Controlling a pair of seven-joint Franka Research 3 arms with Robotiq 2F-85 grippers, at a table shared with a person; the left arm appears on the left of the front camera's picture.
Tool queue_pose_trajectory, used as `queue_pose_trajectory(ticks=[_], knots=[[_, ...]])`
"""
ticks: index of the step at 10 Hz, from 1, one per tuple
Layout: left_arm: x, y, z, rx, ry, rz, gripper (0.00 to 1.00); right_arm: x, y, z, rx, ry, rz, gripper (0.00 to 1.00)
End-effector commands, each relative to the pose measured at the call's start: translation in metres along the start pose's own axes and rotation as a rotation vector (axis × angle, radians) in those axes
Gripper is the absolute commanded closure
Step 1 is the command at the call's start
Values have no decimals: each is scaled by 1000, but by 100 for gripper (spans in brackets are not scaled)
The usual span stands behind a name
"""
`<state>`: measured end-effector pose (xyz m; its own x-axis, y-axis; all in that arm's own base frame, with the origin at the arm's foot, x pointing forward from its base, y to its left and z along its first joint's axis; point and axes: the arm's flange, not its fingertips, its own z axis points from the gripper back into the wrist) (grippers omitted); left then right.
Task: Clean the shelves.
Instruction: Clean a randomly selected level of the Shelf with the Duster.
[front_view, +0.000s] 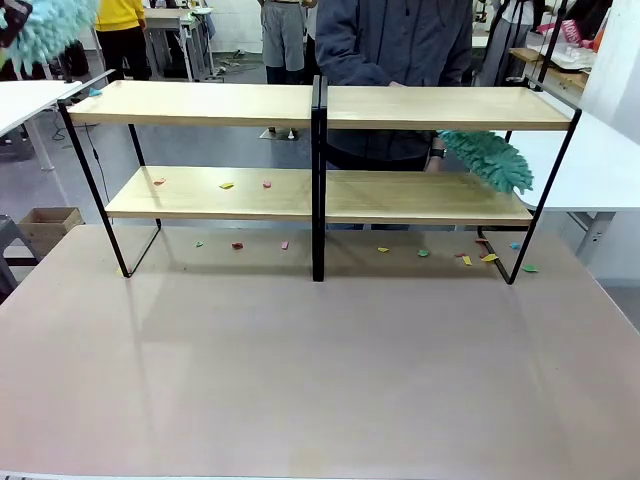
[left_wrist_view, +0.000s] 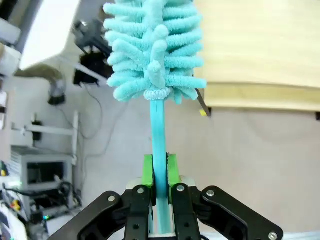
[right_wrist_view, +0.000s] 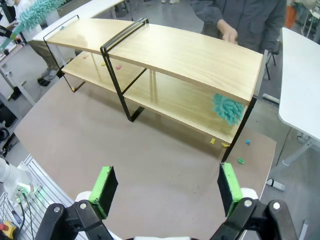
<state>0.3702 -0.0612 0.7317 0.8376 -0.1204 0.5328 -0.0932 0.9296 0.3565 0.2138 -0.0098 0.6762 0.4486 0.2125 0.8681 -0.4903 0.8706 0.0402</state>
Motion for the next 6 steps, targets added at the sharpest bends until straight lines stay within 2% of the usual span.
queue_pose_trajectory(ticks=[1, 3, 6], knots=[[-15, 4, -3, 53, -47, 43, 88, -1, 0, 0, 4, 0, -1, 0], [-19, 15, 1, -54, -21, 37, 88, -1, 0, 0, 4, 0, -1, 0], [-38, 64, 23, -346, 3, 7, 88, -1, 0, 0, 4, 0, -1, 0]])
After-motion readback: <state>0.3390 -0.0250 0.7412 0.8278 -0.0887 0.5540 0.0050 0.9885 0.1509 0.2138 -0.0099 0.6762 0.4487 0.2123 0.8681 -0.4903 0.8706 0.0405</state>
